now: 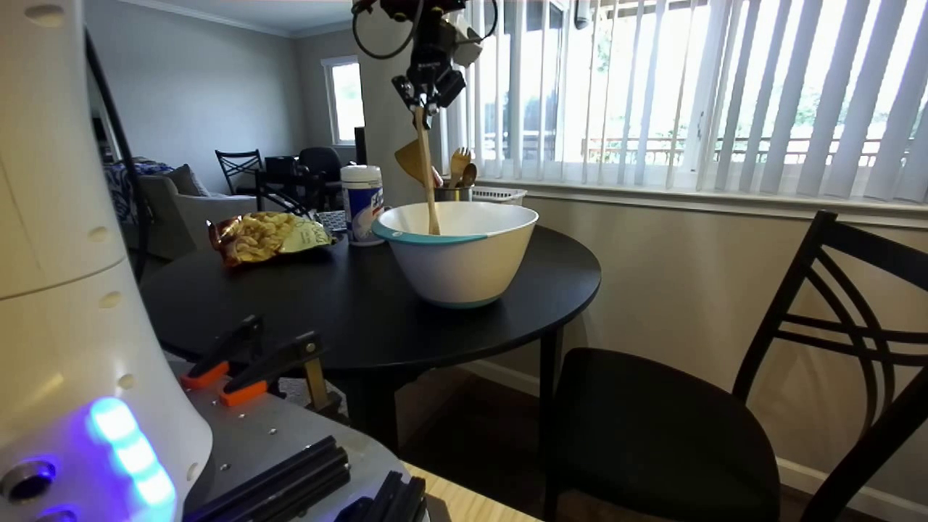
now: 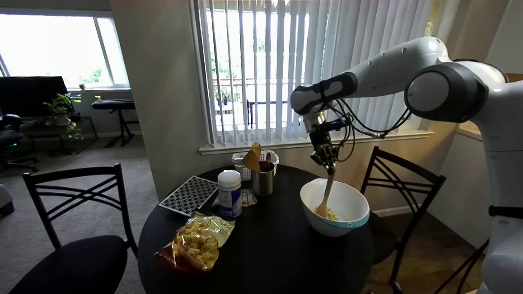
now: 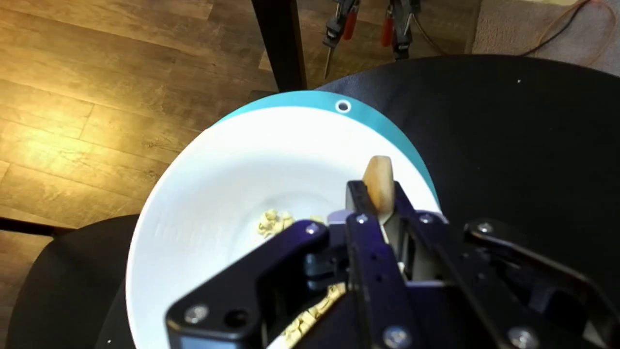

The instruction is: Use the wooden spoon to stir in the bowl

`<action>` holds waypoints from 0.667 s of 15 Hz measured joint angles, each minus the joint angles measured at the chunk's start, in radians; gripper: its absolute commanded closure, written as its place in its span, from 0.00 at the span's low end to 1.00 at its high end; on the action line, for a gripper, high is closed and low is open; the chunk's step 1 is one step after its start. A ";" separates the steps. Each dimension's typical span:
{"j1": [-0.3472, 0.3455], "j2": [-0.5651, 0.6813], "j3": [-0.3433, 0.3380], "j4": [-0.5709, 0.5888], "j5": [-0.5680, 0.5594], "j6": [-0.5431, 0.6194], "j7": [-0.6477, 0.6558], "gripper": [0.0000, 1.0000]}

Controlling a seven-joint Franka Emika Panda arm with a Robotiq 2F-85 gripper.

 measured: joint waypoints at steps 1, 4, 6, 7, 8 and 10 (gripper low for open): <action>-0.001 0.002 -0.007 0.022 0.000 0.002 0.000 0.97; -0.004 0.003 -0.036 0.074 -0.004 0.008 0.001 0.97; -0.006 0.003 -0.056 0.091 -0.023 0.012 0.005 0.97; -0.009 0.003 -0.065 0.094 -0.036 0.015 0.008 0.97; -0.012 0.003 -0.075 0.094 -0.045 0.019 0.011 0.97; -0.022 0.003 -0.092 0.092 -0.054 0.032 0.017 0.97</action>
